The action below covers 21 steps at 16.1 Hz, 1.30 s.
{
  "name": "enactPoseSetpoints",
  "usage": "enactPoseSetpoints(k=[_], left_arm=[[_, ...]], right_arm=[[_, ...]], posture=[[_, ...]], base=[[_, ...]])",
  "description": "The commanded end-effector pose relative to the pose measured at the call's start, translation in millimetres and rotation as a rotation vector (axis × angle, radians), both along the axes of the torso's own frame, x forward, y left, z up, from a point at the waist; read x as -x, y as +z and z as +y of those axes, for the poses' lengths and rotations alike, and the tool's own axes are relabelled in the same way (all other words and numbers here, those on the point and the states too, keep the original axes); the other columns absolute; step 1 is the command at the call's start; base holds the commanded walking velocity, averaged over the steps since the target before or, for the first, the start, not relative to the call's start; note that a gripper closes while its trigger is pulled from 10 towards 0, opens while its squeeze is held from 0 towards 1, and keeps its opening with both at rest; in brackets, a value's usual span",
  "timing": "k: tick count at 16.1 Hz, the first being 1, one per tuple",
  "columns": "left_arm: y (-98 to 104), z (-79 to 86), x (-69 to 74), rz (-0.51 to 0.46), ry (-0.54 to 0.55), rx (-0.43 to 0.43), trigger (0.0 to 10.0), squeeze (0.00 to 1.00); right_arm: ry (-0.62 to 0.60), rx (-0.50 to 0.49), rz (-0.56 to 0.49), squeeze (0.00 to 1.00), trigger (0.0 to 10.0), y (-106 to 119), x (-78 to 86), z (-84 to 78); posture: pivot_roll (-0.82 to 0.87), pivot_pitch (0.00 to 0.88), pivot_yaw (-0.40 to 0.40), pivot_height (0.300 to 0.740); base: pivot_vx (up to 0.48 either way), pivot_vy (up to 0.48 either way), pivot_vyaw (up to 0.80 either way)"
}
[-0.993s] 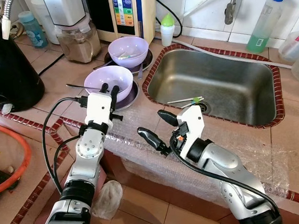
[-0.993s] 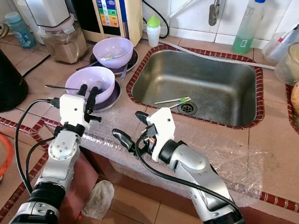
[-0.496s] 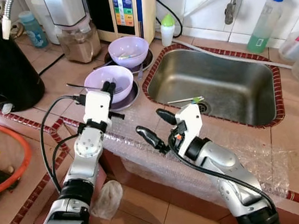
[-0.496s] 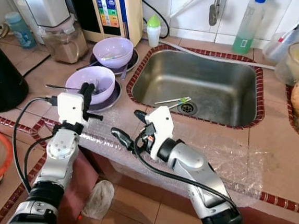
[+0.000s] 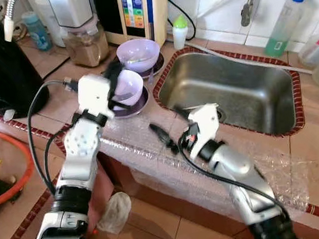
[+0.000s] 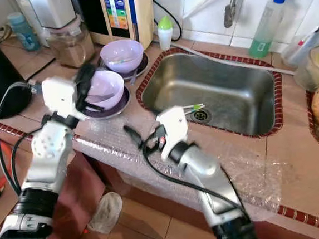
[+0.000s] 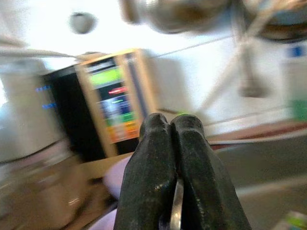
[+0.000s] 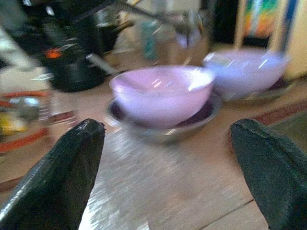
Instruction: Kitchen organization
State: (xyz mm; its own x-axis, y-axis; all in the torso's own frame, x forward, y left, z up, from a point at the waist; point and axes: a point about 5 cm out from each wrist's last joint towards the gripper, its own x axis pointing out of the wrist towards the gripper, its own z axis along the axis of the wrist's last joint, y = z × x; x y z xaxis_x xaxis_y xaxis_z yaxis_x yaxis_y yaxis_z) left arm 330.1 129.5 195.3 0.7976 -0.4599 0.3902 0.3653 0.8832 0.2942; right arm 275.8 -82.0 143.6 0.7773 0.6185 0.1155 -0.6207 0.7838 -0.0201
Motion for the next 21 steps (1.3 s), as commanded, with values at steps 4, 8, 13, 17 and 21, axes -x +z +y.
enactPoseSetpoints(k=[4,8,13,17,21], left_arm=[[14.7,-22.3,12.1,0.099,-0.301,-0.084,0.0,0.0],[17.8,-41.6,23.7,0.187,-0.48,-0.119,0.0,0.0],[12.9,-55.3,33.3,0.259,-0.58,-0.138,0.0,0.0],[9.8,-52.2,32.3,0.276,-0.558,-0.161,0.0,0.0],[4.2,-49.6,29.5,0.286,-0.521,-0.192,0.0,0.0]], right_arm=[[-0.072,0.184,-0.193,0.0,10.0,15.1,-16.9,-22.2],[-0.078,0.313,-0.291,0.0,10.0,17.9,-30.4,-33.2],[-0.057,0.314,-0.305,0.0,0.0,15.4,-38.8,-23.7],[-0.059,0.295,-0.297,0.0,0.0,14.4,-40.6,-25.7],[-0.07,0.309,-0.308,0.0,0.0,13.0,-41.1,-29.9]], posture=[[-0.01,0.008,0.035,0.74],[-0.02,0.009,0.045,0.74],[-0.01,0.008,0.055,0.74],[0.0,0.006,0.058,0.74],[-0.01,0.008,0.058,0.74]], base=[[0.0,0.0,0.0],[0.0,0.0,0.0],[0.0,0.0,0.0],[0.0,0.0,0.0],[0.0,0.0,0.0]])
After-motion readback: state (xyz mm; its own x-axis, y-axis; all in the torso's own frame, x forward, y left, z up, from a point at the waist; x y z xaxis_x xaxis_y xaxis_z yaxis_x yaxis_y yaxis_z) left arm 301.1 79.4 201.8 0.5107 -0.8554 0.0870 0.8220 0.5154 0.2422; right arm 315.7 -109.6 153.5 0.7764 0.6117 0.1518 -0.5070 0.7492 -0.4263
